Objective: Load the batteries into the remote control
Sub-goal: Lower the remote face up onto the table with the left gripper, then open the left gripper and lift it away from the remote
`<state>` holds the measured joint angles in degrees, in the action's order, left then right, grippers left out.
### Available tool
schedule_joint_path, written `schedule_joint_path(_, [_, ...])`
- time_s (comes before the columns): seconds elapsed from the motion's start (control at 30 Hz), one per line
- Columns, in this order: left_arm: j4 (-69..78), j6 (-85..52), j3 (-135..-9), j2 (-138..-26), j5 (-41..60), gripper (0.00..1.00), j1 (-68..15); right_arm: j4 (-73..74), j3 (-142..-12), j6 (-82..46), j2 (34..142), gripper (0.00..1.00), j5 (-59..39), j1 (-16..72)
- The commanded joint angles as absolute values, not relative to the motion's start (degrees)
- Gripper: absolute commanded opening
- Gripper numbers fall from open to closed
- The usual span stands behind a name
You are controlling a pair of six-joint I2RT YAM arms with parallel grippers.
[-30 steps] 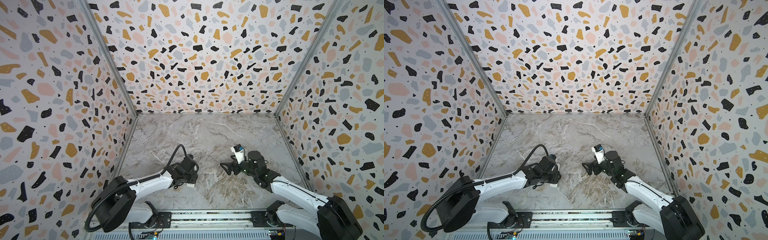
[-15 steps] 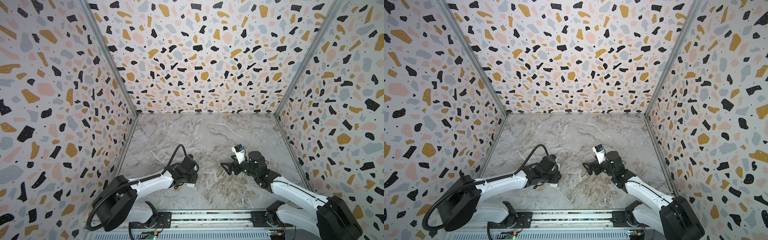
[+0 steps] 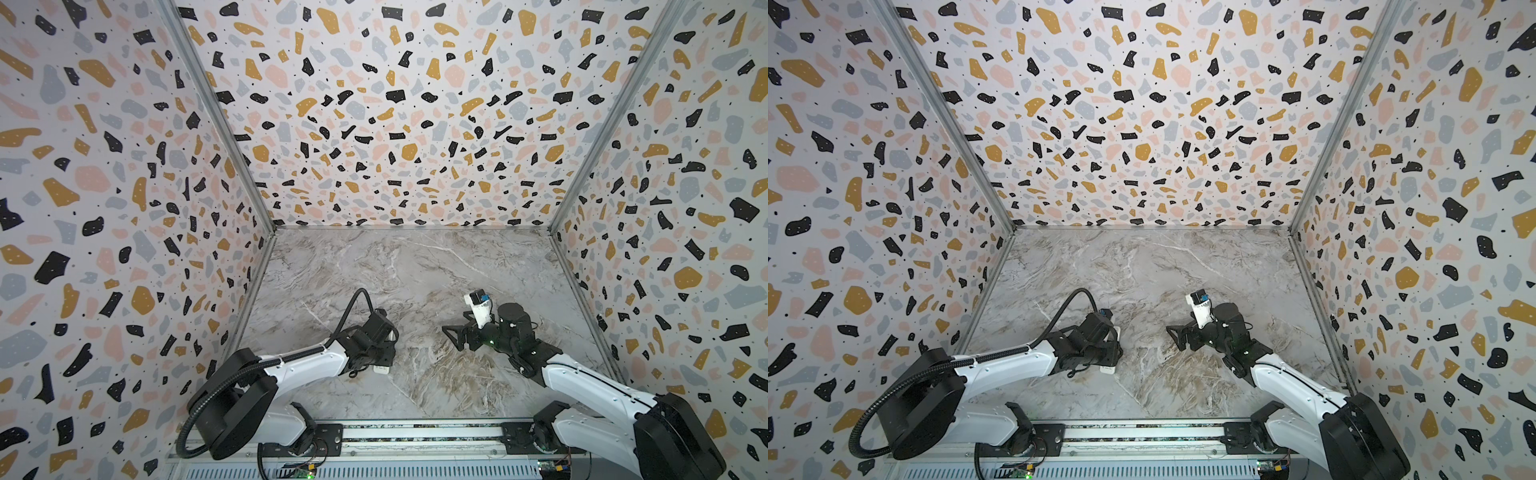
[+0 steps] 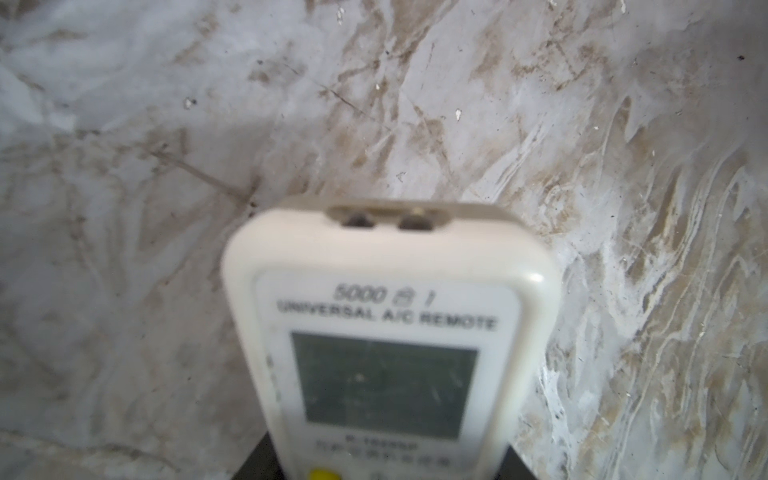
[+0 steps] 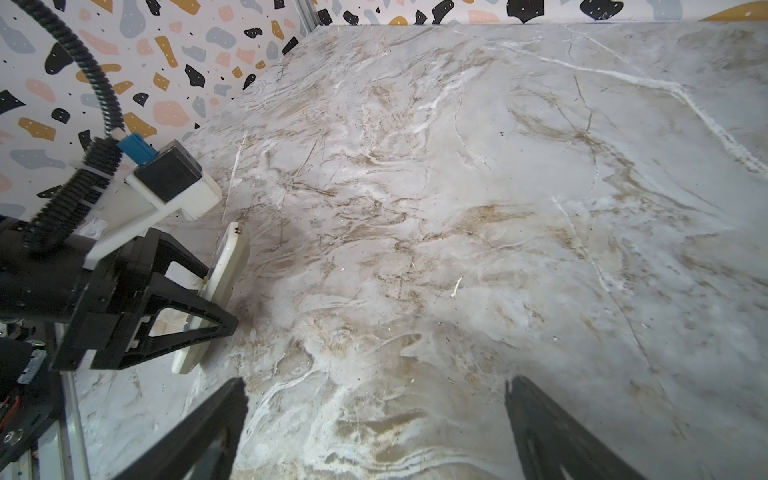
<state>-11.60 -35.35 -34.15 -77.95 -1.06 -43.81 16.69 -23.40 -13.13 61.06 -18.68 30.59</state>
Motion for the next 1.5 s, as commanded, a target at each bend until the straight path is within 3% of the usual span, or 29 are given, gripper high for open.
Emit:
schedule_joint_path(0.0, [-12.9,-35.4,-33.3,-79.0,-2.6,0.54,-43.5,17.1,-23.0,-13.8,59.8,0.99,-19.3,30.3])
schedule_joint_path(0.53, [-12.5,-35.5,-33.7,-78.7,-2.5,0.64,-43.5,16.4,-22.9,-13.9,58.9,0.99,-19.0,30.1])
schedule_joint_path(1.03, [-13.7,-32.5,-35.5,-72.3,-4.0,0.97,-41.5,12.1,-24.3,-12.9,57.2,0.99,-14.8,29.9])
schedule_joint_path(1.33, [-12.8,-32.0,-34.7,-65.2,-13.3,1.00,-35.5,9.9,-23.8,-10.6,55.2,0.99,-6.6,27.2])
schedule_joint_path(1.47, [-11.3,-31.7,-33.8,-61.6,-25.8,0.99,-33.5,10.0,-23.0,-11.4,53.0,0.99,-2.5,24.7])
